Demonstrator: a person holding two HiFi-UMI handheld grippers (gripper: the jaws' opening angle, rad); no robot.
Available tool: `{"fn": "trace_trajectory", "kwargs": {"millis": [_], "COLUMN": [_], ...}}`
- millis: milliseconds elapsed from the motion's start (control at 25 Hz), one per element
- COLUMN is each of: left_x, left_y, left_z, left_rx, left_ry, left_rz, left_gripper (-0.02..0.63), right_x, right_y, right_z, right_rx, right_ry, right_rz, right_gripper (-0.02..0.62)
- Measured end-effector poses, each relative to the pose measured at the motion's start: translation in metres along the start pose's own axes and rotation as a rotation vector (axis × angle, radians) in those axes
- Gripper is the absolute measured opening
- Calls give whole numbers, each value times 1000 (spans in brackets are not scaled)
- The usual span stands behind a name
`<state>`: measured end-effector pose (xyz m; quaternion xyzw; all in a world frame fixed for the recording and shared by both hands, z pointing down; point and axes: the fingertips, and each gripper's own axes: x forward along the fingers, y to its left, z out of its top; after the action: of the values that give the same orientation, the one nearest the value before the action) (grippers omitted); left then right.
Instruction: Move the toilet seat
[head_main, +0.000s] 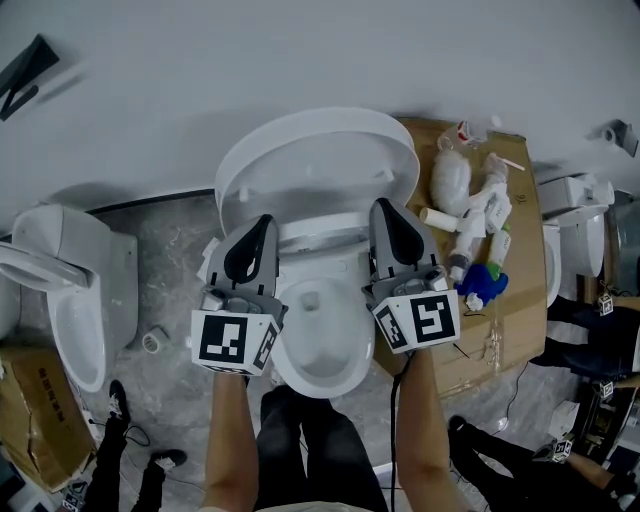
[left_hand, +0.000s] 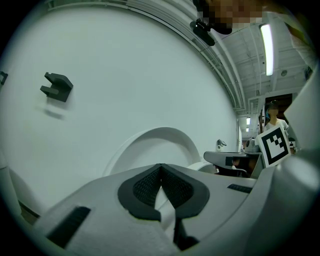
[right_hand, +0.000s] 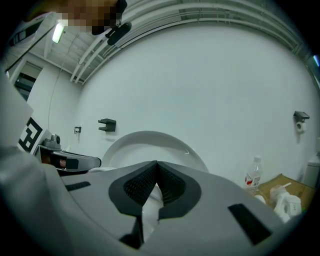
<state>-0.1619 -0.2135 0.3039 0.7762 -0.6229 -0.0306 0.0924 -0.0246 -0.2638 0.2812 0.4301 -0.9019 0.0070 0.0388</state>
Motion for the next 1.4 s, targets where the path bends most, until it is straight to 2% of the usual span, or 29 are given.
{"fn": "trace_trajectory", "kwargs": {"millis": [1400], "left_x": [25], "left_y": [19], "left_z": [3], "left_rx": [13], "left_ry": [-12], "left_rz": [30], "left_gripper": [11], "right_x": [34], "right_y": [-9], "right_z": [-2], "right_rx": [-13], "right_ry": [-9], "right_rz": [27], "right_gripper": [14]}}
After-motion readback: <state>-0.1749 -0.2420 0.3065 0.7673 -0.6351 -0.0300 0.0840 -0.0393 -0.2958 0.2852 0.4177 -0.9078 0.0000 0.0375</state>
